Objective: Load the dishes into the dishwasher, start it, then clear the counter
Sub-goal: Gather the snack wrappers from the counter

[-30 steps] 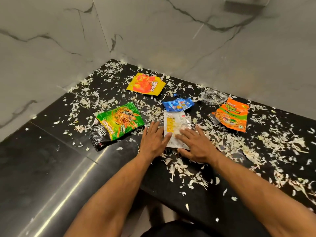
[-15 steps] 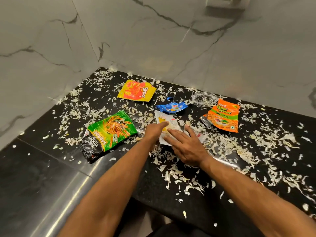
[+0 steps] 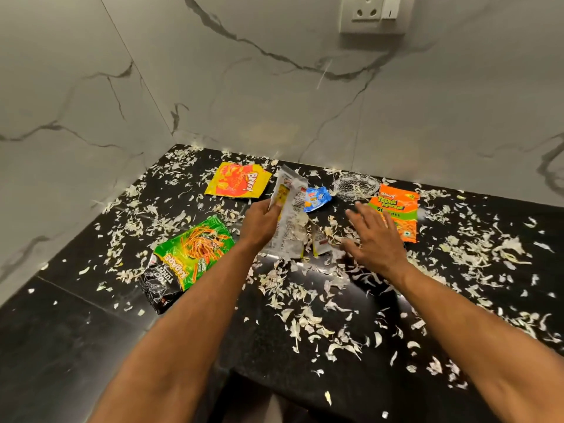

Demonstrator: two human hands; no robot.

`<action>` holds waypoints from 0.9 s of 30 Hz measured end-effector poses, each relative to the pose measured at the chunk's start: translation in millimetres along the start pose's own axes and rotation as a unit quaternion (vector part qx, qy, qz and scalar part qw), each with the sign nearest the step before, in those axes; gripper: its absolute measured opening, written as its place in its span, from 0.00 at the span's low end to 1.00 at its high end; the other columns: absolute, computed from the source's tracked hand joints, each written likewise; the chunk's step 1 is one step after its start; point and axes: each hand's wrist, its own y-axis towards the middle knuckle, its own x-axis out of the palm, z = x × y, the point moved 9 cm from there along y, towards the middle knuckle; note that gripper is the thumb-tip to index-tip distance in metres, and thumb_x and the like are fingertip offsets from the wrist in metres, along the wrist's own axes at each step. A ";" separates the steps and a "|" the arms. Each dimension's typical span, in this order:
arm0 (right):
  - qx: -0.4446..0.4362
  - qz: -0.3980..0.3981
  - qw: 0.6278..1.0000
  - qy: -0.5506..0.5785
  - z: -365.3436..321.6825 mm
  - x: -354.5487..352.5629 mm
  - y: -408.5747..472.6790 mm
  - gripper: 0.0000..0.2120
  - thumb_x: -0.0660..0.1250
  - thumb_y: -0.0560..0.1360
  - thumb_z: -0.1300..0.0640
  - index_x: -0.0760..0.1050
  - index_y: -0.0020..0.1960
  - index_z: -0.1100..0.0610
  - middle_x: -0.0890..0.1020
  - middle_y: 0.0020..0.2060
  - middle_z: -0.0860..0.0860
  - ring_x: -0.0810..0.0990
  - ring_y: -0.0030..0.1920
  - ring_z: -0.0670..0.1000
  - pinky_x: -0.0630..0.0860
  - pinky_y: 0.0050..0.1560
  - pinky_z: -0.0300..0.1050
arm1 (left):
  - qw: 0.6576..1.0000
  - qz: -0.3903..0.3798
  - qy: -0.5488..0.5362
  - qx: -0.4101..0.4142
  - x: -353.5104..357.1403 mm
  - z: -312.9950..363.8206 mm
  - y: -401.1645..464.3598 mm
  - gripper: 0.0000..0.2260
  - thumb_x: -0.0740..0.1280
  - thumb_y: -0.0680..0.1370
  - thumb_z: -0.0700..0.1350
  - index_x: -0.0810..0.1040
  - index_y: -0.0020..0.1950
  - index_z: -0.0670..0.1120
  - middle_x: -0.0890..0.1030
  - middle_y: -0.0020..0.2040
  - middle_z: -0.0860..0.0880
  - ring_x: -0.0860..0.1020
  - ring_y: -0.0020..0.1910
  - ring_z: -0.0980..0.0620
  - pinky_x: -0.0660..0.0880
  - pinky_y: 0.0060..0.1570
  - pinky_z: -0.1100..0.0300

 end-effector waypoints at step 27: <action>0.111 0.219 0.927 0.285 28.6 -44.3 -0.9 0.24 0.51 0.82 0.46 0.66 0.73 0.57 0.76 0.66 0.57 0.80 0.58 0.61 0.80 0.52 0.64 | 0.969 0.190 -0.141 -0.073 -1.0 -0.1 -2.8 0.11 0.57 0.84 0.47 0.77 0.58 0.46 0.79 0.46 0.48 0.78 0.43 0.49 0.72 0.34 0.63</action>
